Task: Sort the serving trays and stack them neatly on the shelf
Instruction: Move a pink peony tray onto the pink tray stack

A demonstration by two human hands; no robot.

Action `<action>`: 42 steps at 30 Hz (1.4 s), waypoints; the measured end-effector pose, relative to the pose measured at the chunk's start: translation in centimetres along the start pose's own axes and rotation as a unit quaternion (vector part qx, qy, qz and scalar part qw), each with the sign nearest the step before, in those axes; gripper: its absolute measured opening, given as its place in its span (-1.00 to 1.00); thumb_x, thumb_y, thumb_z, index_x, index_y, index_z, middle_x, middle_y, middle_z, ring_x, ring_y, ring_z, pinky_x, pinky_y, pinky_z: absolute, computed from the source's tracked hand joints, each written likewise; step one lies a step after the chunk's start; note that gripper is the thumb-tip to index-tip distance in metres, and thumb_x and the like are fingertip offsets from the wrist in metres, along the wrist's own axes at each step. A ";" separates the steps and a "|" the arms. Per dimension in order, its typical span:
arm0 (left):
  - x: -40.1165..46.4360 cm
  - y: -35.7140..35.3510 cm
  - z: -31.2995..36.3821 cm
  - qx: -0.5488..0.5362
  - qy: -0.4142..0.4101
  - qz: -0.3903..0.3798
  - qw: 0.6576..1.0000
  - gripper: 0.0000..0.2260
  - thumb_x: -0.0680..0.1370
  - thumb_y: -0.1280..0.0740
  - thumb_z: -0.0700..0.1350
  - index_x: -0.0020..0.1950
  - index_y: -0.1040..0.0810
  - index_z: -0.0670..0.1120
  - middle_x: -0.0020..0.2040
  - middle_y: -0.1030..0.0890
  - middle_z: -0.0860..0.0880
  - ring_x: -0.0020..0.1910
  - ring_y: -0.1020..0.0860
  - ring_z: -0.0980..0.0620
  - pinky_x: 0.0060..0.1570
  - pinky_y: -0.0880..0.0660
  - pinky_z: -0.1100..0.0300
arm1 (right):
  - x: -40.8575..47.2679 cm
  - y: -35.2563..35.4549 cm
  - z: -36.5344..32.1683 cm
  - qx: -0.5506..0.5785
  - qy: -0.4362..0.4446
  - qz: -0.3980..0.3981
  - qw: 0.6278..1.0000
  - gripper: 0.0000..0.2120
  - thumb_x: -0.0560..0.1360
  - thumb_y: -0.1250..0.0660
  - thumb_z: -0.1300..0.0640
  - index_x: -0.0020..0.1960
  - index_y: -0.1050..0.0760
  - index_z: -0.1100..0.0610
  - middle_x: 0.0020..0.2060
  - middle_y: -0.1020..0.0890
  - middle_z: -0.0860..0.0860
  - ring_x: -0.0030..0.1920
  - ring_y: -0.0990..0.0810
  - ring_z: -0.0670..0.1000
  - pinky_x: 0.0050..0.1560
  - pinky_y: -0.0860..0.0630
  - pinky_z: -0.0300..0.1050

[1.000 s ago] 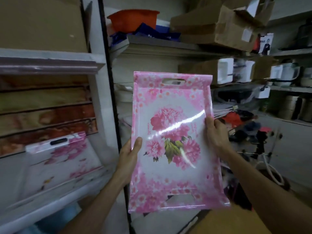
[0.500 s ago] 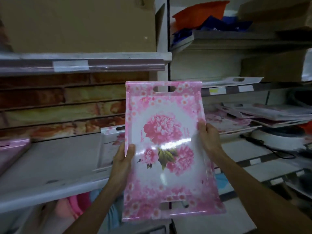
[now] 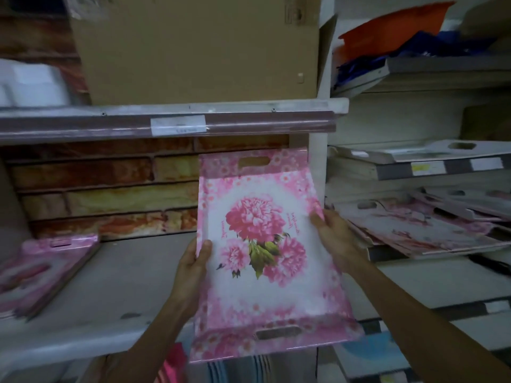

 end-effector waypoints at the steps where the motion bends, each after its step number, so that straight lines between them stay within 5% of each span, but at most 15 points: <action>1: 0.9 0.4 -0.1 -0.001 0.002 0.004 1.000 -0.75 0.63 -0.23 -0.07 0.27 -0.54 -0.04 0.10 -0.69 -0.04 0.02 -0.68 0.00 -0.12 -0.64 0.12 | 0.5 -0.7 -0.1 0.007 -0.002 -0.007 1.000 -0.70 0.59 -0.27 0.02 0.20 -0.52 0.20 0.04 -0.65 0.12 0.00 -0.62 0.10 0.00 -0.57 -0.08; 4: 3.8 1.2 -0.4 -0.005 0.009 0.013 1.000 -0.77 0.63 -0.23 -0.04 0.25 -0.55 -0.01 0.11 -0.68 -0.01 0.07 -0.66 0.01 -0.05 -0.61 0.11 | 1.5 -2.4 -0.3 0.004 -0.015 -0.029 0.999 -0.76 0.60 -0.26 0.09 0.18 -0.48 0.20 0.03 -0.62 0.14 -0.01 -0.61 0.12 0.00 -0.53 -0.06; 7: 6.9 1.8 -0.9 0.002 0.011 0.023 1.000 -0.84 0.64 -0.22 -0.10 0.20 -0.49 0.01 -0.02 -0.61 0.13 -0.18 -0.63 0.27 -0.36 -0.54 0.43 | 2.6 -3.6 0.6 -0.027 -0.029 -0.058 0.998 -0.87 0.57 -0.28 0.18 0.12 -0.47 0.12 0.03 -0.64 0.11 0.03 -0.63 0.14 0.04 -0.56 0.00; 11: 9.9 2.2 -1.7 0.044 0.028 0.018 0.998 -0.75 0.60 -0.28 -0.20 0.25 -0.34 -0.09 -0.04 -0.58 -0.01 -0.20 -0.58 0.06 -0.48 -0.54 0.35 | 3.7 -4.8 1.8 -0.071 -0.027 -0.083 0.994 -0.77 0.56 -0.23 0.31 0.17 -0.50 0.16 0.02 -0.64 0.10 -0.05 -0.61 0.10 -0.10 -0.53 -0.11; 15: 12.4 3.3 -4.0 0.109 0.042 0.019 0.993 -0.66 0.59 -0.28 -0.25 0.35 -0.35 -0.09 0.10 -0.62 -0.16 -0.09 -0.64 -0.14 -0.17 -0.63 0.04 | 4.5 -6.7 3.7 -0.109 -0.030 -0.079 0.990 -0.71 0.57 -0.16 0.31 0.22 -0.54 0.18 -0.06 -0.62 0.04 -0.24 -0.54 -0.07 -0.32 -0.43 -0.27; 18: 13.6 4.2 -6.2 0.172 0.033 0.017 0.984 -0.60 0.57 -0.29 -0.18 0.41 -0.36 -0.07 0.24 -0.59 -0.13 0.13 -0.60 -0.18 0.15 -0.54 -0.14 | 4.9 -8.0 5.5 -0.132 -0.052 -0.085 0.986 -0.69 0.59 -0.13 0.28 0.26 -0.52 0.15 -0.04 -0.61 0.04 -0.17 -0.55 -0.03 -0.32 -0.42 -0.31; 26: 15.1 4.8 -9.3 0.307 0.027 0.016 0.951 -0.67 0.57 -0.27 -0.26 0.34 -0.47 -0.22 0.20 -0.60 -0.20 0.16 -0.57 -0.23 0.12 -0.46 0.04 | 6.5 -10.8 9.0 -0.204 -0.092 -0.085 0.971 -0.76 0.55 -0.13 0.34 0.06 -0.55 0.21 -0.21 -0.59 0.06 -0.33 -0.51 -0.04 -0.38 -0.40 -0.27; 33: 16.6 5.5 -13.6 0.399 0.055 -0.003 0.915 -0.60 0.54 -0.25 -0.07 0.34 -0.47 -0.21 0.16 -0.61 -0.25 0.10 -0.58 -0.26 0.15 -0.51 -0.03 | 7.1 -11.4 11.3 -0.271 -0.110 -0.108 0.950 -0.71 0.53 -0.16 0.33 0.15 -0.58 0.27 0.07 -0.66 0.19 0.06 -0.62 0.18 -0.08 -0.47 -0.20; 39: 16.6 4.9 -15.3 0.496 0.068 -0.037 0.865 -0.71 0.59 -0.22 -0.12 0.23 -0.47 -0.26 0.14 -0.60 -0.26 0.15 -0.51 -0.24 0.23 -0.35 0.05 | 7.3 -11.4 12.8 -0.318 -0.119 -0.112 0.934 -0.88 0.55 -0.17 0.30 -0.07 -0.48 0.21 -0.04 -0.60 0.14 0.01 -0.57 0.07 -0.12 -0.30 -0.29; 42: 16.7 4.8 -15.8 0.540 0.061 -0.039 0.839 -0.70 0.61 -0.19 -0.11 0.27 -0.45 -0.25 0.20 -0.55 -0.25 0.22 -0.45 -0.22 0.26 -0.22 0.07 | 7.5 -11.5 13.2 -0.349 -0.110 -0.109 0.924 -0.86 0.56 -0.17 0.29 -0.06 -0.50 0.17 0.07 -0.63 0.18 0.12 -0.60 0.11 -0.09 -0.35 -0.25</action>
Point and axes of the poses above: each hand's wrist, its own x-axis towards the middle knuckle, its own y-axis out of the back of the hand, z = x × y, the point moved 3 cm from there along x, towards the middle knuckle
